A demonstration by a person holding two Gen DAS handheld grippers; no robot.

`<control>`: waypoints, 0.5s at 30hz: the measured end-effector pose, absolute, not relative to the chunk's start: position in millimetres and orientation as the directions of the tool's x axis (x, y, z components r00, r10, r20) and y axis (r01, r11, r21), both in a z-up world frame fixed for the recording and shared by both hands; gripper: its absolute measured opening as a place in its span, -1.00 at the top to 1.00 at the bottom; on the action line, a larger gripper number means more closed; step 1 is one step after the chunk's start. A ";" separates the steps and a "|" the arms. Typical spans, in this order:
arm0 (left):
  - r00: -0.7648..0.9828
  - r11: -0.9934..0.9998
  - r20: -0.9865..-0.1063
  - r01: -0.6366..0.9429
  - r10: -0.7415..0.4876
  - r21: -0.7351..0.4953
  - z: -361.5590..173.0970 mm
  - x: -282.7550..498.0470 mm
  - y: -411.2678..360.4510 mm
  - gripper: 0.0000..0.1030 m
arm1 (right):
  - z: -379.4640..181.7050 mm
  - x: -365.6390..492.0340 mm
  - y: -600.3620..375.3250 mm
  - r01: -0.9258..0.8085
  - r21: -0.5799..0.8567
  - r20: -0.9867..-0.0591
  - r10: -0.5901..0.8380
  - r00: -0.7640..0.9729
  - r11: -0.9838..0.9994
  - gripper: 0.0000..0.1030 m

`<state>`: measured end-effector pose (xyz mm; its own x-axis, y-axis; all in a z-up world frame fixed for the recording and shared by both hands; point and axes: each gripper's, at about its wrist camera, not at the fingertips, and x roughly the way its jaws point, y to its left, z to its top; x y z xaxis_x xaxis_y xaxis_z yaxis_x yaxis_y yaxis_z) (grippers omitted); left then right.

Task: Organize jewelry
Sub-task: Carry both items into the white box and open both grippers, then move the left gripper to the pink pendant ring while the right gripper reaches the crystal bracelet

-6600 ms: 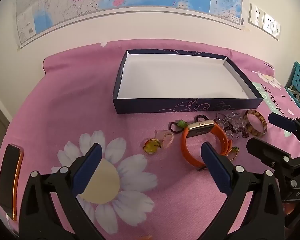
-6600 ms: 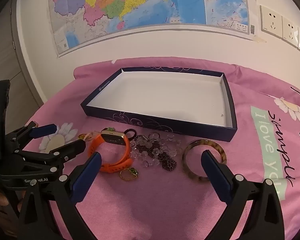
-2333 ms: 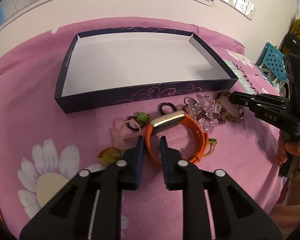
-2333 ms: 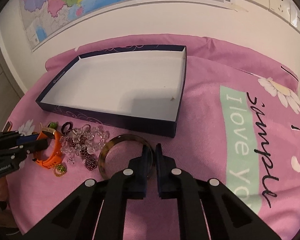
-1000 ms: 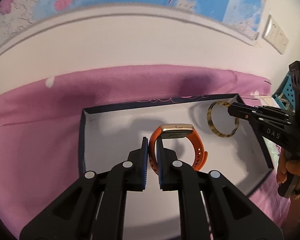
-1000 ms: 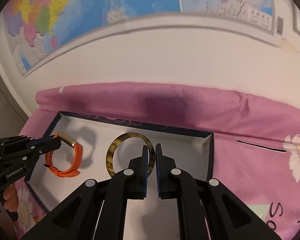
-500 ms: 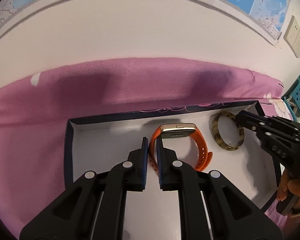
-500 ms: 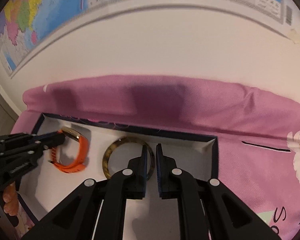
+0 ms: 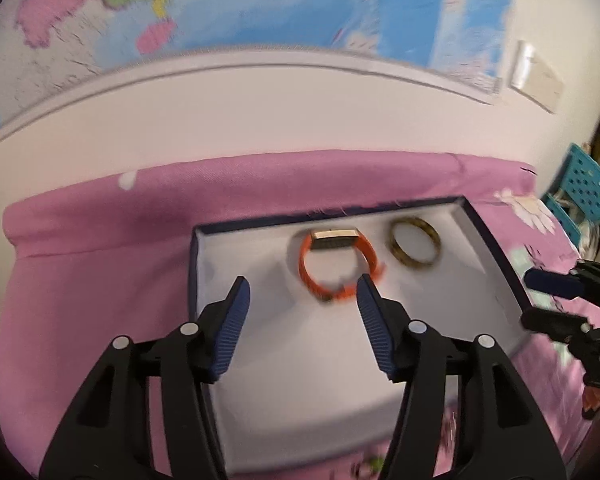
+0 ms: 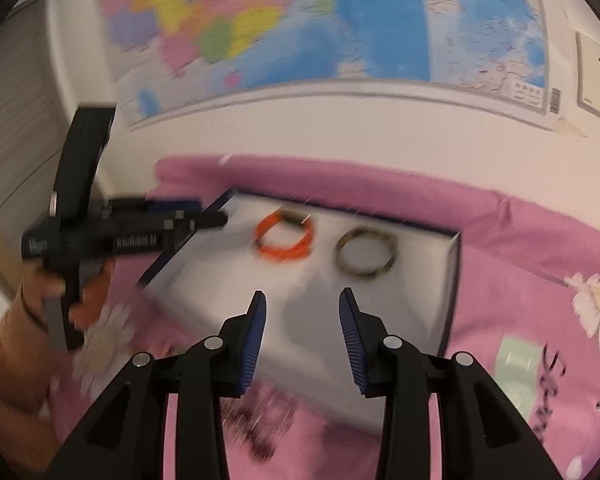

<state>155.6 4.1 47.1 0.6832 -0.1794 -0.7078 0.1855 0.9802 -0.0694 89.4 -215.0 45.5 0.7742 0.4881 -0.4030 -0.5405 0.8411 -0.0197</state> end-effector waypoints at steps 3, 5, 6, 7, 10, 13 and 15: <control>0.681 0.973 -0.703 0.216 -0.206 -0.075 44.7 123.3 6.5 -0.07 | 22.6 69.4 -217.0 -0.572 -0.031 -0.447 0.501 0.741 0.819 0.31; 0.680 0.971 -0.702 0.229 -0.214 -0.074 41.1 105.1 9.5 -0.07 | 8.2 62.4 -216.1 -0.575 -0.031 -0.471 0.496 0.730 0.817 0.31; 0.672 0.968 -0.705 0.239 -0.225 -0.081 38.1 96.0 10.9 -0.07 | 3.4 58.7 -216.2 -0.577 -0.025 -0.479 0.496 0.724 0.817 0.31; 0.671 0.968 -0.707 0.239 -0.223 -0.079 35.3 87.1 13.0 -0.07 | -3.4 55.6 -217.4 -0.574 -0.021 -0.484 0.494 0.722 0.819 0.31; 0.677 0.970 -0.708 0.240 -0.203 -0.048 27.6 64.4 16.1 -0.07 | -14.9 57.1 -220.1 -0.567 0.010 -0.499 0.496 0.711 0.823 0.31; 0.672 0.969 -0.709 0.239 -0.216 -0.068 21.2 48.9 19.8 -0.07 | -24.1 58.9 -224.7 -0.541 0.059 -0.502 0.494 0.710 0.839 0.31; 0.673 0.969 -0.707 0.237 -0.215 -0.069 18.9 41.4 22.1 -0.07 | -24.4 61.8 -227.7 -0.532 0.081 -0.492 0.498 0.714 0.843 0.31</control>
